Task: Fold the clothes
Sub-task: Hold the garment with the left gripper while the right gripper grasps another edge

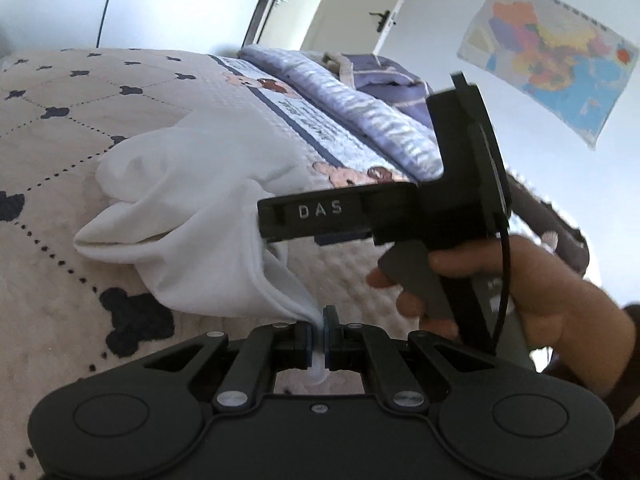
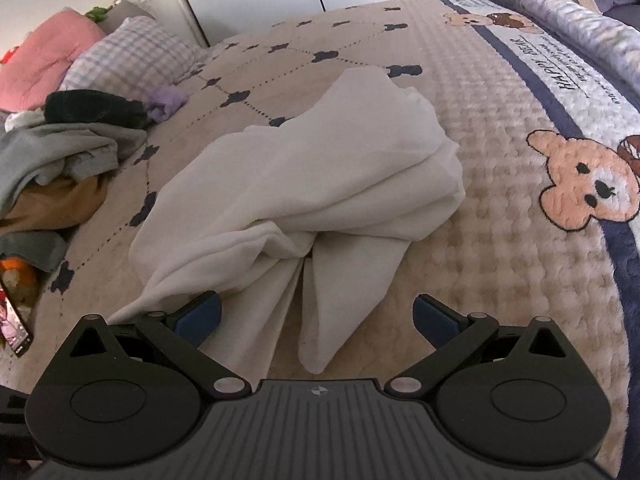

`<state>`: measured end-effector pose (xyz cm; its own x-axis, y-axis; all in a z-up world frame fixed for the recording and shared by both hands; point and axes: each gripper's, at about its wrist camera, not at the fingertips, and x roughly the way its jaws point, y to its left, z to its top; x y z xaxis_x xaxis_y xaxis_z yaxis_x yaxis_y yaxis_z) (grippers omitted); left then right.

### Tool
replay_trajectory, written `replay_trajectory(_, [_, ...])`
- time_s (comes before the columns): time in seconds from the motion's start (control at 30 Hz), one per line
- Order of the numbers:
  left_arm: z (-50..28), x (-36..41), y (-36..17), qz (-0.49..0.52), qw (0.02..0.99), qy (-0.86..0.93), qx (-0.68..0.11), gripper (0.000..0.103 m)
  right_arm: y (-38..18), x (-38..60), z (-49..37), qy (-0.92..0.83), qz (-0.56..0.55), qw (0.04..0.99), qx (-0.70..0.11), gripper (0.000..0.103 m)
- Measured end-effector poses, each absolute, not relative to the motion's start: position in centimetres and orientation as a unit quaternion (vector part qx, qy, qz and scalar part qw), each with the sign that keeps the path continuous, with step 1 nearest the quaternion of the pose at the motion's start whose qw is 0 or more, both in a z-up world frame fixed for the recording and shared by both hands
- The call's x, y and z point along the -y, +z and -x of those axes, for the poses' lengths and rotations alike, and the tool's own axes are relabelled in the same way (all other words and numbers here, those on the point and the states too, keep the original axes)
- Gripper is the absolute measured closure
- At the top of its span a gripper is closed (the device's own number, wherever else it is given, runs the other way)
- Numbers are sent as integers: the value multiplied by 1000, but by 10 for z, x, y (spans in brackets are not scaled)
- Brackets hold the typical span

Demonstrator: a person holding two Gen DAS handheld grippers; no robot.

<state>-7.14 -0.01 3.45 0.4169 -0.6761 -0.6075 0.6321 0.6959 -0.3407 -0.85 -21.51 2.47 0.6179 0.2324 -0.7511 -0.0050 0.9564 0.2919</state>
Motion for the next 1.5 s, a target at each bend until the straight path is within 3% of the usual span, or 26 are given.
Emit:
replay_trajectory(0.23, [64, -7, 24, 40, 835, -378, -398, 100, 16, 209, 8, 70, -132, 884, -443, 1])
replay_trajectory(0.3, [63, -8, 24, 39, 831, -381, -403, 91, 13, 207, 8, 71, -132, 883, -446, 1])
replay_trajectory(0.37, [65, -7, 26, 24, 832, -383, -402, 66, 11, 205, 8, 71, -132, 881, -449, 2])
replay_trajectory(0.47, [67, -7, 28, 9, 836, -382, -393, 54, 7, 205, 9, 75, -137, 878, -452, 5])
replay_trajectory(0.57, [65, -12, 31, 11, 838, -379, -393, 43, 6, 206, 9, 81, -140, 878, -450, 17])
replay_trajectory(0.63, [63, -17, 33, 14, 841, -372, -393, 36, 6, 206, 9, 92, -145, 877, -449, 44])
replay_trajectory(0.67, [61, -18, 34, 15, 843, -368, -392, 35, 6, 206, 10, 101, -153, 874, -449, 51])
replay_trajectory(0.7, [59, -21, 35, 16, 846, -363, -390, 35, 6, 207, 10, 111, -161, 872, -450, 67])
replay_trajectory(0.73, [57, -24, 37, 19, 849, -358, -388, 35, 7, 208, 10, 116, -169, 870, -448, 77])
replay_trajectory(0.83, [51, -35, 40, 30, 856, -344, -384, 34, 9, 209, 13, 122, -178, 870, -444, 85])
replay_trajectory(1.07, [35, -52, 49, 46, 876, -307, -369, 31, 21, 212, 25, 145, -171, 873, -433, 91])
replay_trajectory(1.13, [31, -55, 50, 55, 879, -299, -367, 31, 24, 213, 30, 156, -171, 872, -432, 98])
replay_trajectory(1.4, [17, -53, 46, 69, 885, -273, -371, 29, 33, 212, 48, 182, -148, 873, -427, 99])
replay_trajectory(1.47, [14, -50, 45, 68, 887, -269, -370, 25, 33, 216, 51, 173, -156, 874, -427, 95])
replay_trajectory(1.5, [12, -48, 44, 67, 887, -269, -369, 24, 33, 219, 51, 165, -159, 875, -426, 85])
